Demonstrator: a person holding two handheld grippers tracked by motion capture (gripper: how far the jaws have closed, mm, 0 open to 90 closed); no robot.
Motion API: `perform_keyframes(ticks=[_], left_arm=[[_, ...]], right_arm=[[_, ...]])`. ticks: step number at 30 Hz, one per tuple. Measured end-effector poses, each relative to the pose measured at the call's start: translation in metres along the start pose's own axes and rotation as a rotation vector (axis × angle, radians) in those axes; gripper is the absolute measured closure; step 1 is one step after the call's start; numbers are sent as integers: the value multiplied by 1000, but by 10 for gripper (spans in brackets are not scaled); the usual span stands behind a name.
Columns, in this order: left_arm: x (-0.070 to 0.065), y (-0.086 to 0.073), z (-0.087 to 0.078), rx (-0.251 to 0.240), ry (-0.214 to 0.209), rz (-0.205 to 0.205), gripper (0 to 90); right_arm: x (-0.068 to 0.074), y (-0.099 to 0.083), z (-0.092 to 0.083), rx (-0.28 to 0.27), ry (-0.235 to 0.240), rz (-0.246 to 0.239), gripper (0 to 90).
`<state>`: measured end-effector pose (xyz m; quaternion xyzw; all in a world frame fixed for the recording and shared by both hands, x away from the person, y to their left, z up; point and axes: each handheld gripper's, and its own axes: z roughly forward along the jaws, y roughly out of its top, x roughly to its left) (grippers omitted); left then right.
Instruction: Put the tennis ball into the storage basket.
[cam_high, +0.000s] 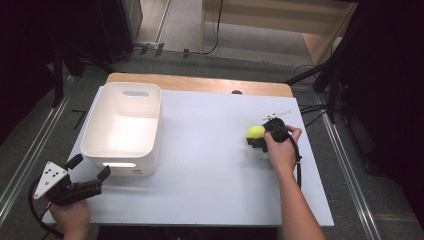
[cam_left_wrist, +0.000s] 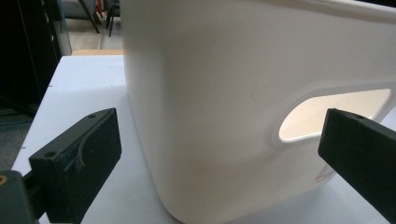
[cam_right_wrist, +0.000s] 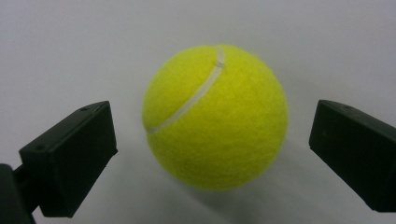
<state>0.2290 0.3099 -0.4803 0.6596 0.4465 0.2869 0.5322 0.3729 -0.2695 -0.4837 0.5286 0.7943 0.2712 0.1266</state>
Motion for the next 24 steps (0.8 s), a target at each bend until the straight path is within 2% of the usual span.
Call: perform_keyframes(ticks=[3, 4, 6, 15, 16, 24], left_arm=[[0, 0, 0, 0, 0, 2, 0], [0, 0, 0, 1, 1, 2, 0], [0, 0, 0, 1, 1, 2, 0], [0, 0, 0, -1, 0, 1, 0], [0, 0, 0, -1, 1, 1, 0], [0, 0, 0, -1, 1, 0, 0]], right_arm=[[1, 1, 2, 6, 4, -1, 7], [1, 2, 2, 2, -3, -1, 75], [0, 2, 3, -4, -7, 12, 113], [1, 5, 9, 16, -4, 27, 114], [0, 5, 10, 10, -17, 16, 115], [0, 6, 15, 32, -1, 32, 133]])
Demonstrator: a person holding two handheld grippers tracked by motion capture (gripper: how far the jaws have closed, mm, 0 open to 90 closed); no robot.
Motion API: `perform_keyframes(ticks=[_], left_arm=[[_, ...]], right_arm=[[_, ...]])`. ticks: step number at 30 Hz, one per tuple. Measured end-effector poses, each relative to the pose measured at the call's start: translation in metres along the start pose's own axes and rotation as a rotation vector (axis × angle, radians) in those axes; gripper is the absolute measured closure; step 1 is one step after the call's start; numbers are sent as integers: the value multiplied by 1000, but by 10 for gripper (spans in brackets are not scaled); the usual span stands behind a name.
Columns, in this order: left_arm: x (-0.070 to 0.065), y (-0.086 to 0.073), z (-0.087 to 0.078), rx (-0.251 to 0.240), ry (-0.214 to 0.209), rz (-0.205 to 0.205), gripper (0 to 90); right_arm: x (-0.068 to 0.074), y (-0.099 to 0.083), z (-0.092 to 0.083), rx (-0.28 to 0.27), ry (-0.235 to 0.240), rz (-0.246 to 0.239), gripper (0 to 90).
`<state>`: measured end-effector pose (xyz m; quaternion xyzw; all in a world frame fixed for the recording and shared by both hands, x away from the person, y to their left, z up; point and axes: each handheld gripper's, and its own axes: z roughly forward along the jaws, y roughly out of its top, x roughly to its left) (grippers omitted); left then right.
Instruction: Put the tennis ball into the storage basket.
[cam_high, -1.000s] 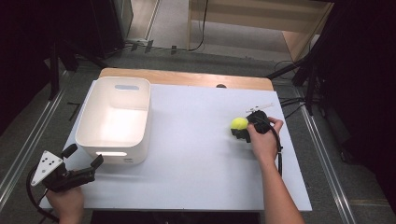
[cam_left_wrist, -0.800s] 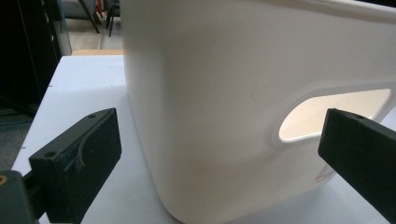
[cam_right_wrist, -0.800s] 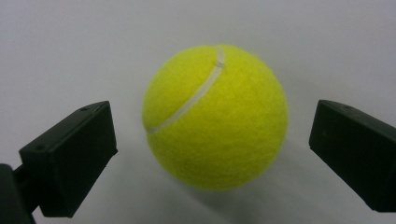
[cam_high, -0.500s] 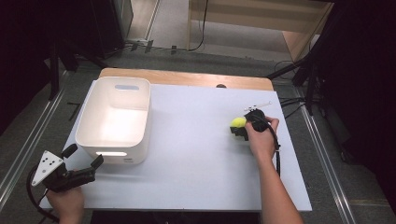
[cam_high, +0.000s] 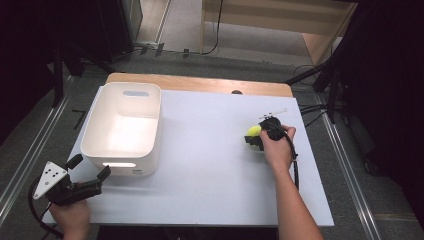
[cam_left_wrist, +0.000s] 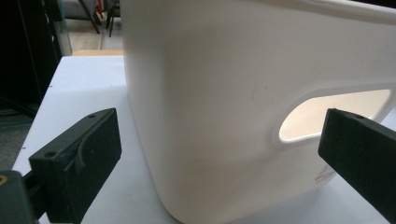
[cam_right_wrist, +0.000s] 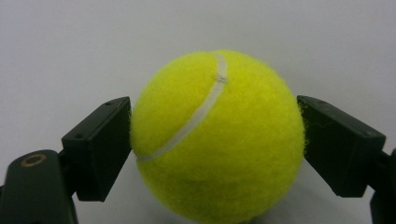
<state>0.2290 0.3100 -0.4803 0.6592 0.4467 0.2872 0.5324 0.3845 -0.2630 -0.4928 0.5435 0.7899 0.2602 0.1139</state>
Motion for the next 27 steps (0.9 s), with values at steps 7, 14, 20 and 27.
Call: perform_keyframes(ticks=[7, 14, 20, 27], left_arm=[[0, 0, 0, 0, -1, 0, 0], [0, 0, 0, -3, -1, 0, 0], [0, 0, 0, -2, 1, -1, 0], [0, 0, 0, -2, 1, -1, 0]], right_arm=[[-3, -1, 1, -2, 20, 21, 233], [-3, -1, -1, -2, 28, 15, 235], [-1, 2, -7, -21, 29, 10, 235], [0, 5, -15, -31, 51, 2, 235]])
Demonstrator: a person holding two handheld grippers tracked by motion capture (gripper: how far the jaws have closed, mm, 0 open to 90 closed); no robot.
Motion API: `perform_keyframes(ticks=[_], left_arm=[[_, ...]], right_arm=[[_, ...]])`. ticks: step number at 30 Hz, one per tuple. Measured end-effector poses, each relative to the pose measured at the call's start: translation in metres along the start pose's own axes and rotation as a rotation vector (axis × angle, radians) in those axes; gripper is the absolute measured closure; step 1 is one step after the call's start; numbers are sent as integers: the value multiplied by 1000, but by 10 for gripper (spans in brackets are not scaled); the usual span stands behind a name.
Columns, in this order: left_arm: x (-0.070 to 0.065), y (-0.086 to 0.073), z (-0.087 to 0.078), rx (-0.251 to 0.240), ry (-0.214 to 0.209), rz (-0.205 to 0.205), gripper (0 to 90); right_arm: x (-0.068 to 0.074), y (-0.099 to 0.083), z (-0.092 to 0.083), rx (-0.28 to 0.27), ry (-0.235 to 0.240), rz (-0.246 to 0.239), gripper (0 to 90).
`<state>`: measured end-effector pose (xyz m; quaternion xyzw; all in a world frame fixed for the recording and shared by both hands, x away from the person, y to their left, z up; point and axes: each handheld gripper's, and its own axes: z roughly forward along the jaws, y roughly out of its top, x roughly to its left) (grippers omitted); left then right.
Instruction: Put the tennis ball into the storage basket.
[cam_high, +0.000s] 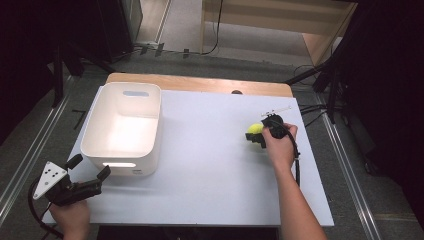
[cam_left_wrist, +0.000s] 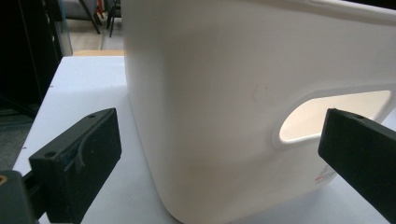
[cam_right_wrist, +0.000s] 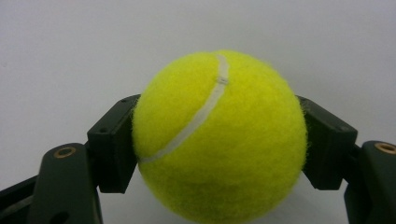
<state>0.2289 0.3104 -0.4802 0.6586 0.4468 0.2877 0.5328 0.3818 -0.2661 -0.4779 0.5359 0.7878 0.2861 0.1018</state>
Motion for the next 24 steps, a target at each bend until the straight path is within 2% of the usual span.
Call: perform_keyframes(ticks=[11, 24], left_arm=[[0, 0, 0, -7, 2, -2, 0], [0, 0, -1, -8, 3, -4, 0]], right_arm=[[9, 10, -8, -17, 25, -36, 234], [30, 27, -18, -33, 46, -95, 234]])
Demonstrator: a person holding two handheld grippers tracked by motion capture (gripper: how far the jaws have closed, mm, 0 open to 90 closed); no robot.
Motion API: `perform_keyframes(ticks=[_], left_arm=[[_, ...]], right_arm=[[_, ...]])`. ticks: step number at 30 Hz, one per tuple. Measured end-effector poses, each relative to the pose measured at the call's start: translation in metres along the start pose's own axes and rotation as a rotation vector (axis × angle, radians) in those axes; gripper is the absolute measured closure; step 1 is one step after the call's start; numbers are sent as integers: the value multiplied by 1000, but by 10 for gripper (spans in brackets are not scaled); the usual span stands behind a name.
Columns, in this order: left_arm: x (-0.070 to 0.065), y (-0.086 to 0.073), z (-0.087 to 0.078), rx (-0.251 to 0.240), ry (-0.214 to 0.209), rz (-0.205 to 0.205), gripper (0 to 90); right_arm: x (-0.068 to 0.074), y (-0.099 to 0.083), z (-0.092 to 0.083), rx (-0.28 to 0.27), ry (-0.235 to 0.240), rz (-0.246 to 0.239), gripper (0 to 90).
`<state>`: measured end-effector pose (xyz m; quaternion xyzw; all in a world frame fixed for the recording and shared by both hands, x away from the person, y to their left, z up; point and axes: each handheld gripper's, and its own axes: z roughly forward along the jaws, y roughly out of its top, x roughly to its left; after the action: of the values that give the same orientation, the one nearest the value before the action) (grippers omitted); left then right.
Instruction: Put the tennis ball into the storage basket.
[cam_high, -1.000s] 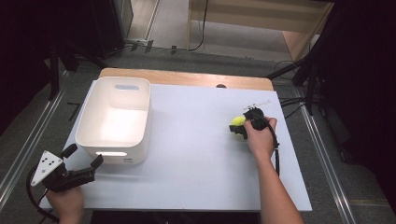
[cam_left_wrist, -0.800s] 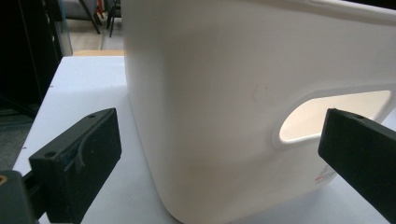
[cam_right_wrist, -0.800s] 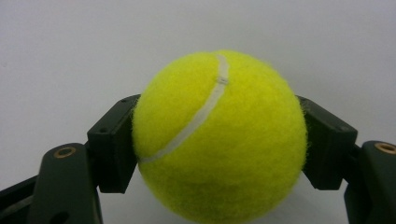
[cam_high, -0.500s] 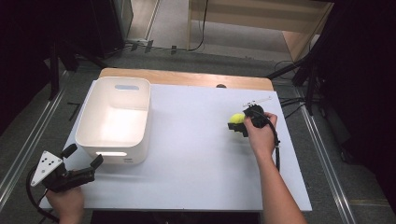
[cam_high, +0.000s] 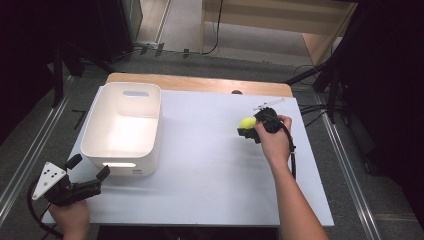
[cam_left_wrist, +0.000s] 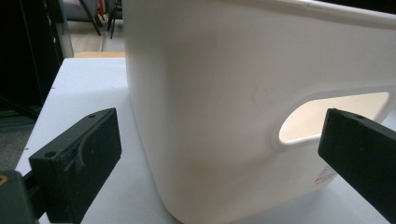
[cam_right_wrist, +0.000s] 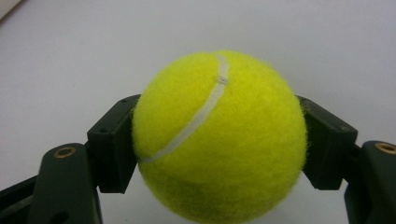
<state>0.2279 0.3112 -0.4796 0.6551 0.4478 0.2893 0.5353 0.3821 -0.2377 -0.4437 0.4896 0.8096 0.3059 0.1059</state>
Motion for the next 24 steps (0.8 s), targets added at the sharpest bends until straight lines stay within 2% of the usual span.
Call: perform_keyframes(ticks=[8, 14, 18, 19, 24], left_arm=[[-3, 0, 1, 1, 1, 39, 0], [-2, 1, 1, 4, -42, 39, 0], [-2, 1, 2, 6, -34, 39, 0], [-3, 1, 2, 5, -34, 38, 0], [-2, 0, 2, 7, -32, 39, 0]], right_arm=[[18, 16, -5, -24, 27, -44, 234], [34, 26, -7, -26, 49, -81, 234], [43, 33, -9, -40, 62, -110, 234], [45, 34, -9, -41, 66, -102, 234], [54, 40, -9, -42, 83, -126, 234]])
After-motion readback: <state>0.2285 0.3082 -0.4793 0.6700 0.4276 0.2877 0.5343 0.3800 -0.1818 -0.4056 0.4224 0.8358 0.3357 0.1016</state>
